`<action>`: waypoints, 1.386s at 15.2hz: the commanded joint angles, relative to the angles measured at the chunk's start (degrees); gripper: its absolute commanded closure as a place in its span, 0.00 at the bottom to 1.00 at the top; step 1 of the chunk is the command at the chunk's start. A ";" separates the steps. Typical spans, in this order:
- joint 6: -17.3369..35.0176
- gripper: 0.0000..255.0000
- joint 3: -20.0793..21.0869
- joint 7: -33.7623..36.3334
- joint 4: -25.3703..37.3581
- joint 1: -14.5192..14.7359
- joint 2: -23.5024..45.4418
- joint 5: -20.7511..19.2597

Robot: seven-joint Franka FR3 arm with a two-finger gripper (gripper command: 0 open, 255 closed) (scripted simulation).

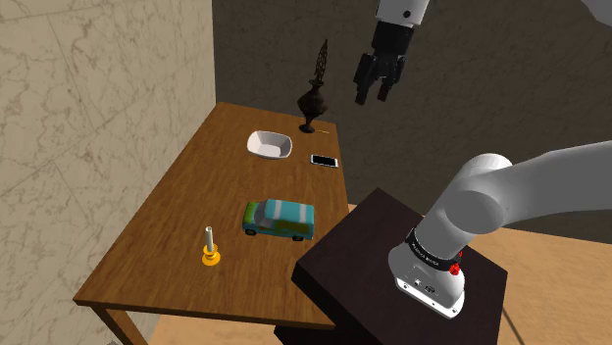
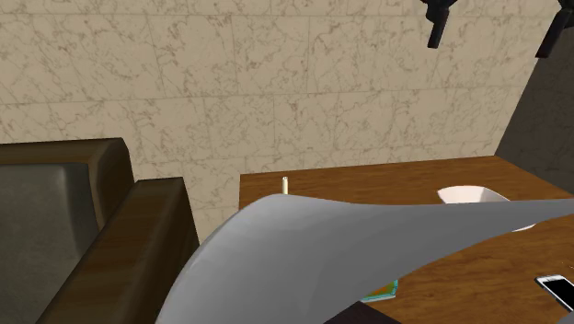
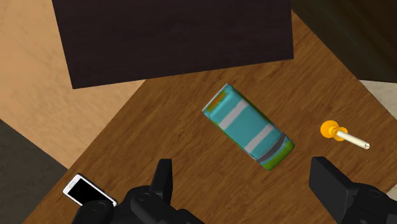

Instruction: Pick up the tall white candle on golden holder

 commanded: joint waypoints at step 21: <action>23.45 0.00 14.82 15.83 4.79 5.04 36.33 5.97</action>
